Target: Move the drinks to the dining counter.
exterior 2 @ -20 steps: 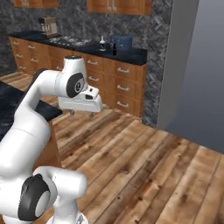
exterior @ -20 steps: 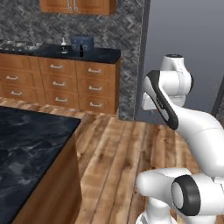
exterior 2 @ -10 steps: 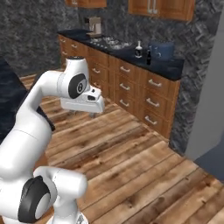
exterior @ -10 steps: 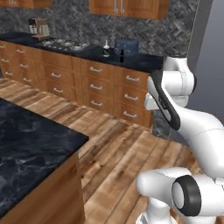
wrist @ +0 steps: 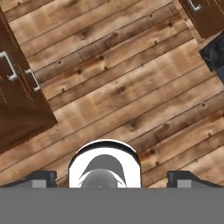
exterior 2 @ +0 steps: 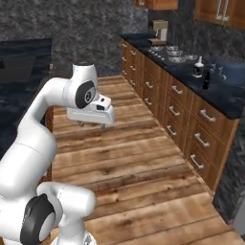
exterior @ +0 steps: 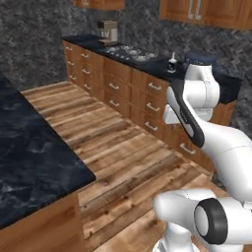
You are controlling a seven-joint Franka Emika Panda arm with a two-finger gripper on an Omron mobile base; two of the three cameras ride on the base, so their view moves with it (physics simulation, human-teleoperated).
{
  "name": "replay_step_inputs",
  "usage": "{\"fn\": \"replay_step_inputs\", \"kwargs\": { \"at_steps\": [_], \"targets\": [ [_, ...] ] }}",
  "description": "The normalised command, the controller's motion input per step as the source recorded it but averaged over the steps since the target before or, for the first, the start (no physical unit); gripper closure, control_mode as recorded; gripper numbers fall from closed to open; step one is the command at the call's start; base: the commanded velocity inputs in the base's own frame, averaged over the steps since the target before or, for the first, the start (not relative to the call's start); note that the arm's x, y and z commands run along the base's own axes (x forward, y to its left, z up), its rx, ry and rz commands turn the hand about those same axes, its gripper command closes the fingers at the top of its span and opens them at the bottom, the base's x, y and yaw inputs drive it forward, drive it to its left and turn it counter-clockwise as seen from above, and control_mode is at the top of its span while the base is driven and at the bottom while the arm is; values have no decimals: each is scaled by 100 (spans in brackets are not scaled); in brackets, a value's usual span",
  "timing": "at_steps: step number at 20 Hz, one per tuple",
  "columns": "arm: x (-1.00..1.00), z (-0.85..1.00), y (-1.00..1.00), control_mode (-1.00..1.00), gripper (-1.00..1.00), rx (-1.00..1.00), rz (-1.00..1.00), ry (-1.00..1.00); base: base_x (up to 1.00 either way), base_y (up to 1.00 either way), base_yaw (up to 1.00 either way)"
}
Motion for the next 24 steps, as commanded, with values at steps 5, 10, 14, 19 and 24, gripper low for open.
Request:
{"fn": "replay_step_inputs", "kwargs": {
  "at_steps": [5,10,14,19,24],
  "targets": [
    [0,0,0,100,-100,0,0,0,98,-62,55],
    [0,0,0,100,-100,0,0,0,72,-84,27],
    [0,0,0,100,-100,0,0,0,72,-16,-27],
    [0,0,0,100,-100,0,0,0,65,2,-50],
    [0,0,0,100,-100,0,0,0,60,-35,-41]
  ]
}}
